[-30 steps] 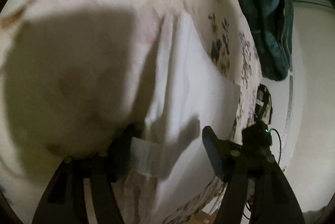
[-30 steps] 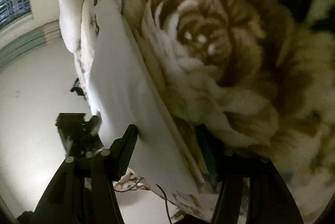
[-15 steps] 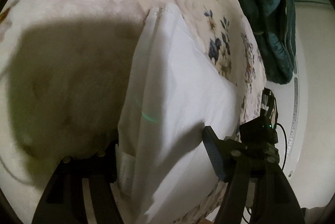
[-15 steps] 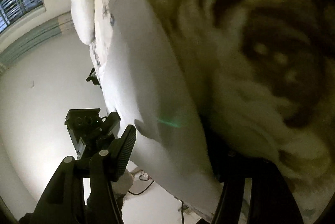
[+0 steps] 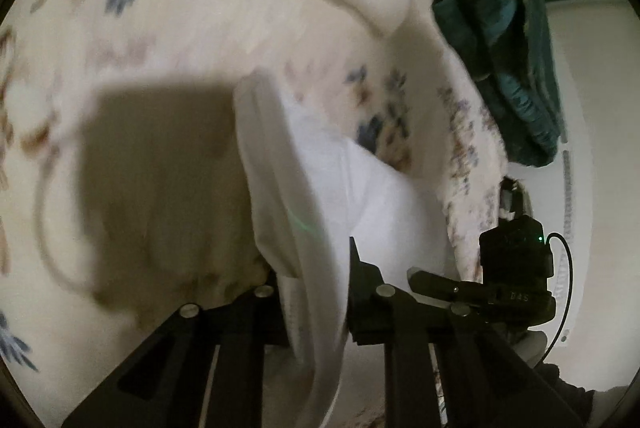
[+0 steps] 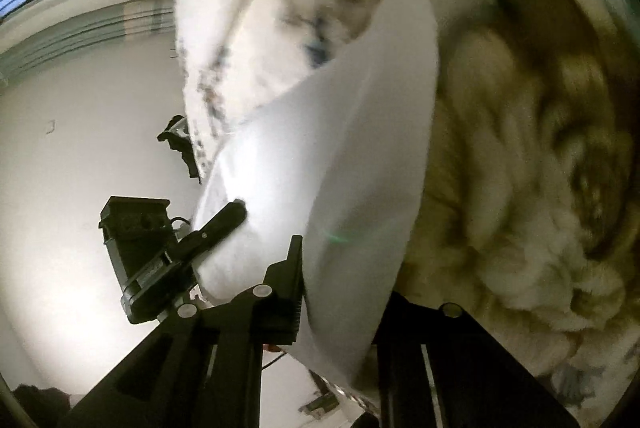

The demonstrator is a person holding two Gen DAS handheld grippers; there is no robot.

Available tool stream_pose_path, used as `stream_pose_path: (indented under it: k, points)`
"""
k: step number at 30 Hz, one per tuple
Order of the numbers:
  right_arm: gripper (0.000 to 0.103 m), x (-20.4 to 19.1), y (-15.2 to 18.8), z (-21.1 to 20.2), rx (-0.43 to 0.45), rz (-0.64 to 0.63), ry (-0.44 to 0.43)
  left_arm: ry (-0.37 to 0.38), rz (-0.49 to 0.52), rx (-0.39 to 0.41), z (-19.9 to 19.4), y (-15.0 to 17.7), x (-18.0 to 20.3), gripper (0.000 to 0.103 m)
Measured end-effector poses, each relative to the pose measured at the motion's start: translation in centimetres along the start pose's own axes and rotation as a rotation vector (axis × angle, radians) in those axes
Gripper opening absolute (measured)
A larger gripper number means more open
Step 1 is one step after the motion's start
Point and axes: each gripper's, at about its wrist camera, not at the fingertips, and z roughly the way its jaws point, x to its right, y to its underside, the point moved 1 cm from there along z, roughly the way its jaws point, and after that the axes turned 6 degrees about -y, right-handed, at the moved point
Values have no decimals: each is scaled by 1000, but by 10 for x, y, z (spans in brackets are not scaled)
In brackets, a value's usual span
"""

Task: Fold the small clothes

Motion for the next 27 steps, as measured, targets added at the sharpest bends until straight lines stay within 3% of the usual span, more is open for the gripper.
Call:
stream_pose_path:
  k: [4, 7, 10, 14, 17, 20, 26, 27]
  points:
    - [15, -65, -33, -6, 33, -76, 2, 26, 35, 45, -33, -42, 15, 14]
    - [15, -119, -69, -9, 65, -132, -10, 42, 67, 109, -66, -91, 31, 14]
    - [15, -170, -118, -2, 102, -191, -26, 54, 78, 169, -87, -143, 39, 14]
    - [15, -224, -207, 23, 148, -262, -29, 28, 114, 252, -96, -231, 44, 15]
    - [15, -239, -265, 50, 160, -275, -15, 5, 113, 278, -81, -284, 31, 15]
    - [15, -235, -310, 73, 156, -270, 28, -38, 98, 256, -46, -321, 13, 15]
    - [15, -201, -348, 85, 108, -255, 164, -182, 107, 176, 6, -342, 0, 22]
    - [17, -203, -349, 86, 100, -274, 199, -201, 114, 185, 4, -339, 1, 30]
